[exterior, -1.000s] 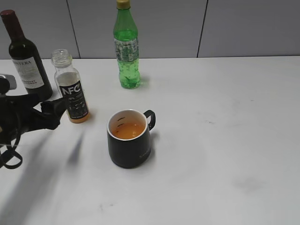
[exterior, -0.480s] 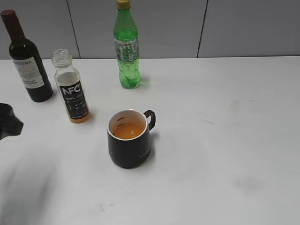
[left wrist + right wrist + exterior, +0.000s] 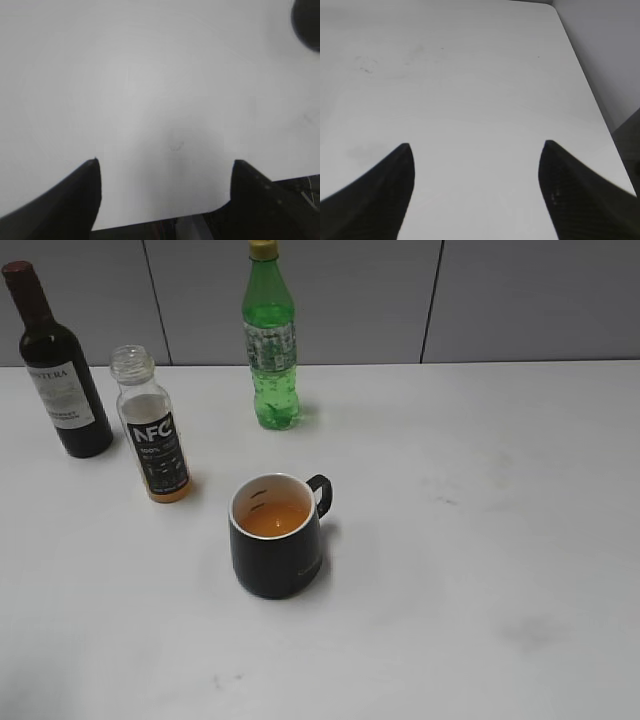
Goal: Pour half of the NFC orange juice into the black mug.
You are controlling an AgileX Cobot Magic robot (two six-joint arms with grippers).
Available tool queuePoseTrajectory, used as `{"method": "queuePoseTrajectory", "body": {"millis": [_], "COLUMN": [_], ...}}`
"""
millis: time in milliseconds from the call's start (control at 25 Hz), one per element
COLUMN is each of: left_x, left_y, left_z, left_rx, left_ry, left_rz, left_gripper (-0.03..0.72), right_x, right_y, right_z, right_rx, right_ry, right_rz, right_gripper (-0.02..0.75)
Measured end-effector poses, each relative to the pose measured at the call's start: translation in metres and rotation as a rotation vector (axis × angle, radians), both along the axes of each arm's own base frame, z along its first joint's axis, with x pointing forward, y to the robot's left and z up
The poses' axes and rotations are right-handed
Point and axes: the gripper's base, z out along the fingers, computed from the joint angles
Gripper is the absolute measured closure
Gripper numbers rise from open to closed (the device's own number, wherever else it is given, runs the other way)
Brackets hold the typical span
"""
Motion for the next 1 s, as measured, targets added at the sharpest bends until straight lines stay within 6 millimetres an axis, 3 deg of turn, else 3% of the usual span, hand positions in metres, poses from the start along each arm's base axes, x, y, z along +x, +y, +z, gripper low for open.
{"method": "queuePoseTrajectory", "body": {"millis": [200, 360, 480, 640, 1000], "left_x": [-0.054, -0.092, -0.110, -0.120, -0.121], "left_y": [0.015, 0.029, 0.036, 0.040, 0.038], "left_z": [0.015, 0.008, 0.003, -0.005, -0.015], "left_rx": [-0.029, -0.022, -0.023, -0.034, -0.046], "left_ry": [-0.180, -0.361, -0.508, -0.592, -0.534], "left_rz": [-0.002, 0.009, 0.019, 0.023, 0.017], "left_gripper": [0.074, 0.074, 0.074, 0.077, 0.098], "right_x": [0.000, 0.000, 0.000, 0.000, 0.000], "right_y": [0.000, 0.000, 0.000, 0.000, 0.000], "right_z": [0.000, 0.000, 0.000, 0.000, 0.000], "right_rx": [0.000, 0.000, 0.000, 0.000, 0.000], "right_ry": [0.000, 0.000, 0.000, 0.000, 0.000], "right_rz": [0.000, 0.000, 0.000, 0.000, 0.000], "right_gripper": [0.150, 0.150, 0.150, 0.150, 0.150]}}
